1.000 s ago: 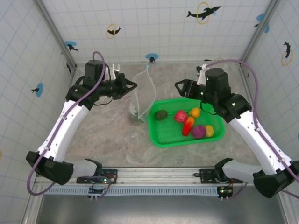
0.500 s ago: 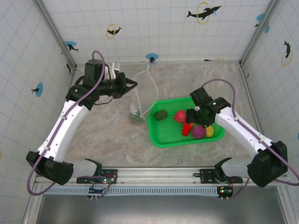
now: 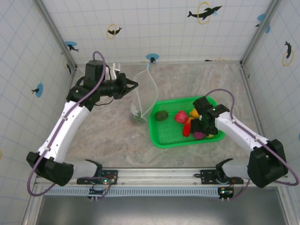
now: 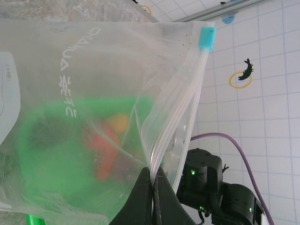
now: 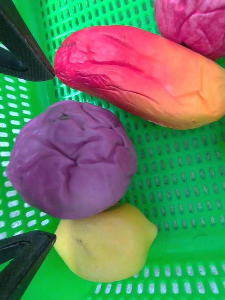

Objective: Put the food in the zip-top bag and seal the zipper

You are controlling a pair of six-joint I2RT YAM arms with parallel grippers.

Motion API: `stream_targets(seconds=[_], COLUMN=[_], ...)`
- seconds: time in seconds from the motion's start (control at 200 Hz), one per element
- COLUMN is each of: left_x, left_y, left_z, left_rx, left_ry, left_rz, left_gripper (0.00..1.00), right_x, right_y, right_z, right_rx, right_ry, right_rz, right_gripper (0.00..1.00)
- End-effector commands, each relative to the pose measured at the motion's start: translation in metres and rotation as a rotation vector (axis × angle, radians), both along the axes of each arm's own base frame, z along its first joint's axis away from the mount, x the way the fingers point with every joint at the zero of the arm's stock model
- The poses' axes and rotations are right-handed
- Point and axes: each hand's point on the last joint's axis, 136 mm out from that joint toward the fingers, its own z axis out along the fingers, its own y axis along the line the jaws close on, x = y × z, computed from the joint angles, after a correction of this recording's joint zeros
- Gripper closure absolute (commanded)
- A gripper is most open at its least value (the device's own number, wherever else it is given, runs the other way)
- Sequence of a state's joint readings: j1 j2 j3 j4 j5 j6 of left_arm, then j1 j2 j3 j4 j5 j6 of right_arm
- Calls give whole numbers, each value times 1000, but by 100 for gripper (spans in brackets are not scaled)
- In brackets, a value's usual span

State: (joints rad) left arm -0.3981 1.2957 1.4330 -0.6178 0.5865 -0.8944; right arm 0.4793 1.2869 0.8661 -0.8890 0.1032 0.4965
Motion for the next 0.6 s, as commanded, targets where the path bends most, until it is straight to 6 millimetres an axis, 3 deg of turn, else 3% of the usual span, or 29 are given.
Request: stream_targets(seconds=[0.0,0.17,0.365,0.595], left_x=[-1,2,2,6], left_y=[2,1,0,-1], left_z=[5,7,3,0], left_rx=[-4,-9,-10,-6], left_ry=[-30,-34,-23,-15], left_rz=[-3,-1,-7,-5], left_gripper=[100,100,100,100], right_x=[2,1,7,11], right_y=[4,3,2,3], right_z=[-16,-33,-34,-25], right_rx=[13,-2,-21,-9], right_ry=[13,36,20,-3], right_rz=[11,25,53,57], right_gripper=[16,20,18,33])
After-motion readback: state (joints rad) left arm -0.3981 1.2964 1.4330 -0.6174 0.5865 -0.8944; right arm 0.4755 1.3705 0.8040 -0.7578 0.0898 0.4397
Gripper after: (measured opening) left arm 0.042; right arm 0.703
